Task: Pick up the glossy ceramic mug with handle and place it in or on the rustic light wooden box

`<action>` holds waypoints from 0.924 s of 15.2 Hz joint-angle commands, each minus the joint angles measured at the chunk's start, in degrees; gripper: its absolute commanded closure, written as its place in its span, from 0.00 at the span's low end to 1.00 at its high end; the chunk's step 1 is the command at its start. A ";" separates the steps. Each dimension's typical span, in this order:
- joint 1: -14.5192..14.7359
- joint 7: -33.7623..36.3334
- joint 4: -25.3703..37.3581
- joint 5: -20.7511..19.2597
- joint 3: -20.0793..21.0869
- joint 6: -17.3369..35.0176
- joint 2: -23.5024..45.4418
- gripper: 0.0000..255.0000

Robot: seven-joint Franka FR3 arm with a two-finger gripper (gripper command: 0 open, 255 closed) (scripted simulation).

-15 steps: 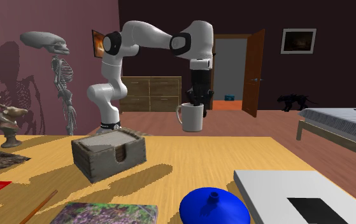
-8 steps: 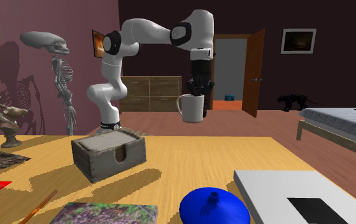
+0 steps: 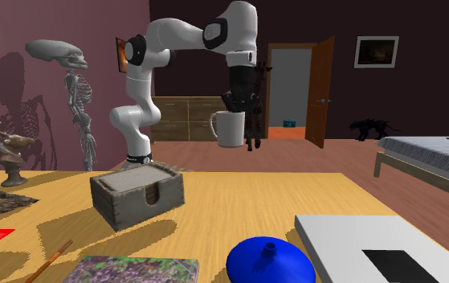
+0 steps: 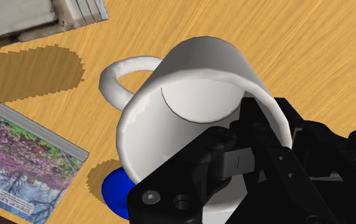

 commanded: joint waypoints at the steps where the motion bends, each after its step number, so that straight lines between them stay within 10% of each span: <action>1: -1.36 -1.97 -4.38 0.32 -0.66 1.23 -3.28 1.00; 14: -9.29 -16.44 -23.02 0.87 -7.31 4.77 -19.21 1.00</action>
